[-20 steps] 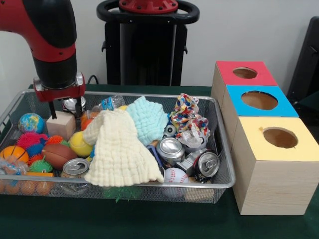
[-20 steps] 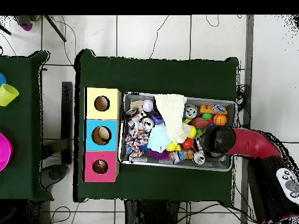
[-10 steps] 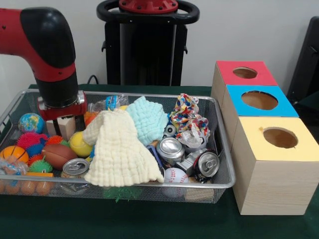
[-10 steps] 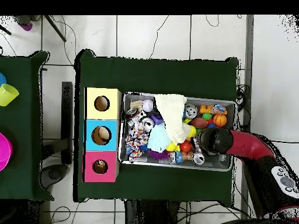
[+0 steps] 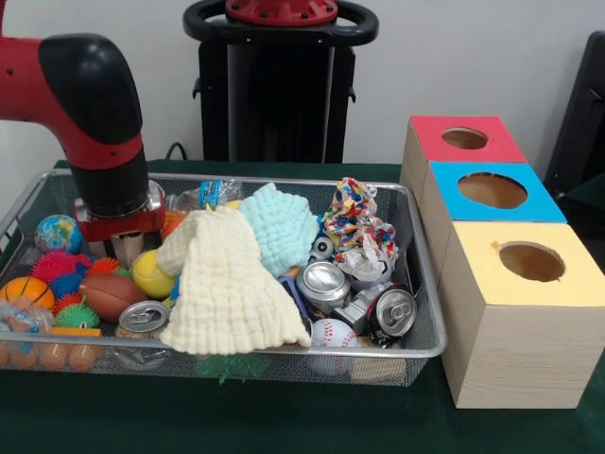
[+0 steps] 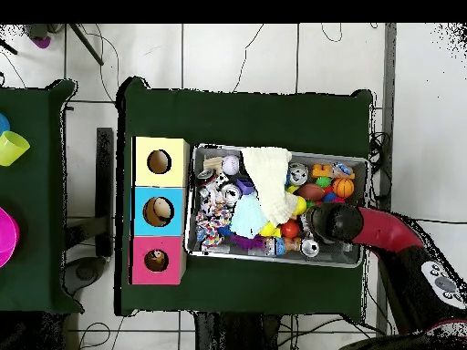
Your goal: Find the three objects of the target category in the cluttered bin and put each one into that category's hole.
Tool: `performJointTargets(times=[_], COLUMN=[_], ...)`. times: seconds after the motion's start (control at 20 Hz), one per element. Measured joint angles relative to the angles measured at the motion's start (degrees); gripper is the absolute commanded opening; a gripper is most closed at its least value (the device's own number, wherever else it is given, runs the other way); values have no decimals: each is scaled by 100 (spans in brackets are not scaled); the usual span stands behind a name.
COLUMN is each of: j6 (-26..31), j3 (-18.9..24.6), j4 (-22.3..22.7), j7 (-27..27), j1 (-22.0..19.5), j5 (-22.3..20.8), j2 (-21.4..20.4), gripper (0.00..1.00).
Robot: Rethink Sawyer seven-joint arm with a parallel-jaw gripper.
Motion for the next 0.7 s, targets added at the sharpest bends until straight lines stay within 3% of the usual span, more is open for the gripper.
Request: performJointTargets(times=[0.45,0.7], j6=[-4,-4], j3=[-2,-2], j4=[84,265], j7=[0,0], j1=[25,91], j5=[-12,-11], j2=[-160,-552], gripper=[100,100])
